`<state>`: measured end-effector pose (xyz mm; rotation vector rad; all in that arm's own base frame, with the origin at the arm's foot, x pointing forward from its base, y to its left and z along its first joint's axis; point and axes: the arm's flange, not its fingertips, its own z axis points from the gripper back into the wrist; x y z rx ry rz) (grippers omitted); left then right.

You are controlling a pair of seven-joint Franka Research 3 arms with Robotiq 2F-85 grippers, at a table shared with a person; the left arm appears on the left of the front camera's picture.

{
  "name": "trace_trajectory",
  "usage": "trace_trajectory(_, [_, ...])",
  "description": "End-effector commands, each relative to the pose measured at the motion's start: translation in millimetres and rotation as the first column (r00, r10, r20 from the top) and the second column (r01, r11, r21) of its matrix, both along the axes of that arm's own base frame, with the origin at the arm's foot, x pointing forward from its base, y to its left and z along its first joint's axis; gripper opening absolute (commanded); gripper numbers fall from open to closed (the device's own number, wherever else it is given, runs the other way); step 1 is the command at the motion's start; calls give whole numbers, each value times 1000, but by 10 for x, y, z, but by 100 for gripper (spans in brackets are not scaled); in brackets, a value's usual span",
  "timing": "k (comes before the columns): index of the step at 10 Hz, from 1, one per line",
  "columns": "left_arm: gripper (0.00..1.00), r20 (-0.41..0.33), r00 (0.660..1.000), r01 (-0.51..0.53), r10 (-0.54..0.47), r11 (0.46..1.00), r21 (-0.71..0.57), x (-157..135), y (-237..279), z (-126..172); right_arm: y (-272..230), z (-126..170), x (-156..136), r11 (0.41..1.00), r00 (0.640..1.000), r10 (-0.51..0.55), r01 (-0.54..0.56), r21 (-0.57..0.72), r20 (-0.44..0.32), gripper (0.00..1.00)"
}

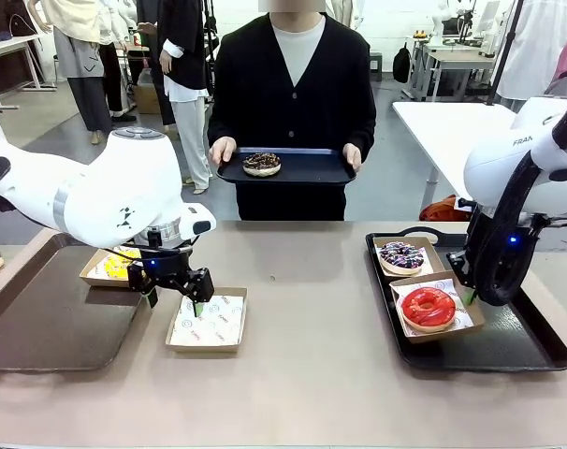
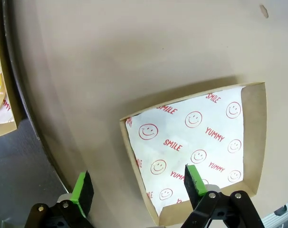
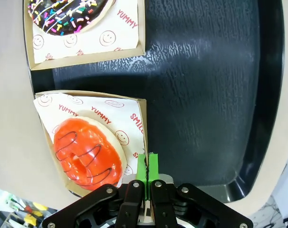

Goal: Individually package the donuts and arrange them on the tray.
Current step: Place the picked Paper togo box on the Handle tray while simultaneously picking up another Paper togo box from the table with the other hand.

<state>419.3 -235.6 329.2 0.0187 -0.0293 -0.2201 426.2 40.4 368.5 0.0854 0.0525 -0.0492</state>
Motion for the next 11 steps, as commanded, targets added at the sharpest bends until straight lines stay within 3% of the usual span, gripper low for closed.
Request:
trace_trajectory(1, [100, 25, 999, -32, 32, 999, 22, 55, -111, -29, -42, -44, 27, 999, 1000, 15, -16, 37, 8, 1])
trace_trajectory(5, [100, -10, 997, -78, 78, 996, -43, 90, -100, -49, -62, -66, 51, 999, 1000, 25, -25, 47, -10, 1])
trace_trajectory(6, [100, -12, 997, -77, 77, 996, -55, 86, -97, -34, -59, -71, 46, 998, 999, 29, -29, 50, -15, 57])
trace_trajectory(7, [100, -11, 997, -75, 75, 995, -59, 84, -94, -25, -64, -73, 47, 998, 999, 30, -29, 51, -17, 59])
trace_trajectory(8, [100, -11, 997, -76, 75, 995, -61, 79, -92, -17, -62, -72, 40, 998, 999, 30, -30, 52, -17, 100])
trace_trajectory(10, [100, -7, 997, -80, 80, 994, -68, 90, -86, 3, -68, -75, 34, 998, 999, 31, -30, 54, -15, 100])
trace_trajectory(11, [42, -15, 996, -86, 85, 993, -76, 89, -76, 15, -68, -76, 27, 998, 999, 34, -33, 56, -15, 83])
